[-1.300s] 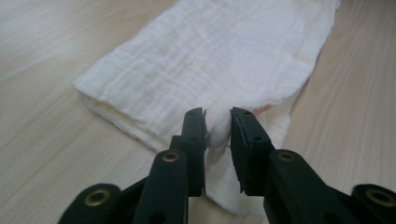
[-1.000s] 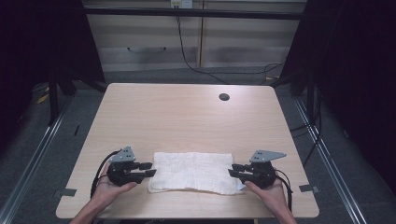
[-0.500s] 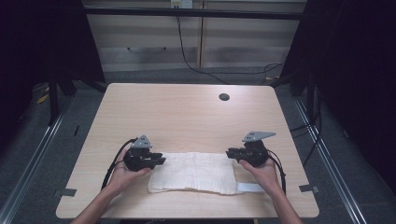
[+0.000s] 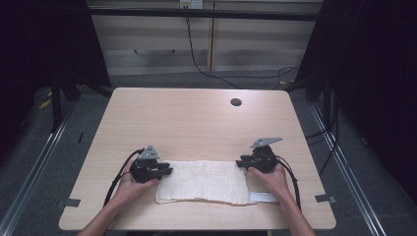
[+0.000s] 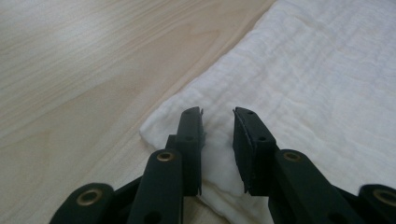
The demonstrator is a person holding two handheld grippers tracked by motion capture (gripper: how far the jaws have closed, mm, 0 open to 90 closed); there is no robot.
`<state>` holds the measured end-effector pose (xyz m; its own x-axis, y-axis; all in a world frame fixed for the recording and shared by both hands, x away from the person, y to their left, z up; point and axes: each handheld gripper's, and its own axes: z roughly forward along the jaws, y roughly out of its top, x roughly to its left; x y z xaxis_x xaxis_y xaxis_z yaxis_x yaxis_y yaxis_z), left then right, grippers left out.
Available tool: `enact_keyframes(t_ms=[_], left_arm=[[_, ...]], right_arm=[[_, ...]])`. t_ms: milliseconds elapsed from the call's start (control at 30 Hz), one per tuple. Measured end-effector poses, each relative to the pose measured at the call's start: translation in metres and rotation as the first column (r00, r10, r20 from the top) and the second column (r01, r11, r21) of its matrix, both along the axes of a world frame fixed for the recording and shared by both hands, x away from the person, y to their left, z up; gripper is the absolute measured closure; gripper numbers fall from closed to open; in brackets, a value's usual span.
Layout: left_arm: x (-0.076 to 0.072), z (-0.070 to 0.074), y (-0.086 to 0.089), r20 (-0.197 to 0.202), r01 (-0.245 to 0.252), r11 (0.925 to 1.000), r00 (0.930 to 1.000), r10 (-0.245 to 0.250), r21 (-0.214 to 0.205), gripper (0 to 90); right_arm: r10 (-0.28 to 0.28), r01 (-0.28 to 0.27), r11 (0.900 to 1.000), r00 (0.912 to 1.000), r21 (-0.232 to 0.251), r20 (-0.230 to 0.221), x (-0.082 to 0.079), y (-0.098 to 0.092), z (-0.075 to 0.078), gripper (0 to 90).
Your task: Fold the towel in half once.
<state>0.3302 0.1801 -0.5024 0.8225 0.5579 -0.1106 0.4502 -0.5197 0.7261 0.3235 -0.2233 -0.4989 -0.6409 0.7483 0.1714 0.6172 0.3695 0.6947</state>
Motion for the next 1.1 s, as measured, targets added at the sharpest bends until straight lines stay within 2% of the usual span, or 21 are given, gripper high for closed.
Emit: enact_keyframes(t_ms=[133,233,300,400,500,567,733,800,867,900,933,1033,1100], left_arm=[[0.001,0.000,0.002,-0.012,-0.001,0.9999,0.9999,0.000,-0.010,71.7],[0.001,0.003,0.005,-0.011,-0.003,0.9998,0.9999,0.003,-0.017,67.7],[0.002,0.007,0.009,0.006,-0.009,0.9991,0.9999,0.009,-0.041,65.4],[0.008,0.015,0.017,0.034,-0.051,0.9971,0.9980,0.053,-0.056,62.2],[0.017,0.014,0.021,0.029,-0.079,0.9944,0.9962,0.081,-0.070,58.3],[0.020,0.008,0.021,-0.008,-0.078,0.9940,0.9969,0.078,-0.076,55.6],[0.020,0.001,0.012,-0.013,-0.043,0.9988,0.9990,0.043,-0.022,55.0],[0.020,-0.001,0.011,-0.005,-0.045,0.9990,0.9990,0.045,-0.004,55.5],[0.019,-0.001,0.010,-0.001,-0.039,0.9992,0.9992,0.039,0.001,59.1],[0.018,-0.001,0.010,0.006,-0.029,0.9995,0.9996,0.029,0.008,63.4],[0.017,-0.001,0.010,0.010,-0.003,0.9999,0.9999,0.003,0.013,71.4],[0.013,0.000,0.008,0.033,0.008,0.9995,0.9994,-0.009,0.029,82.8],[0.013,0.001,0.008,0.027,0.022,0.9992,0.9994,-0.023,0.034,84.1]], right_arm=[[0.005,-0.005,0.9998,1.0000,-0.019,0.004,-0.003,0.001,-0.003,69.2],[0.014,-0.013,0.9989,0.9994,-0.045,0.031,-0.005,0.001,-0.003,77.5],[0.013,-0.012,0.9994,0.9996,-0.033,0.025,-0.006,0.001,-0.004,84.7],[0.009,-0.008,0.9992,0.9996,-0.039,0.026,-0.006,0.004,-0.003,87.5],[0.001,0.000,0.9993,0.9998,-0.037,0.017,-0.005,0.004,-0.003,87.8],[-0.001,0.001,0.9993,0.9999,-0.037,0.017,-0.004,0.005,-0.003,87.8],[0.003,-0.002,0.9995,0.9998,-0.030,0.018,-0.002,0.008,-0.004,87.8],[0.002,-0.002,0.9997,0.9999,-0.025,0.014,0.000,0.010,-0.004,87.7],[0.001,-0.001,0.9998,1.0000,-0.018,0.006,0.001,0.012,-0.004,87.8],[0.007,-0.007,0.9998,0.9999,-0.018,0.008,0.002,0.012,-0.004,87.7],[0.006,-0.006,0.9999,1.0000,-0.011,0.007,0.003,0.012,-0.004,87.8],[-0.007,0.007,1.0000,1.0000,-0.007,0.000,0.003,0.011,-0.004,87.9],[-0.016,0.016,0.9999,0.9999,-0.005,-0.001,0.003,0.011,-0.002,87.9]])
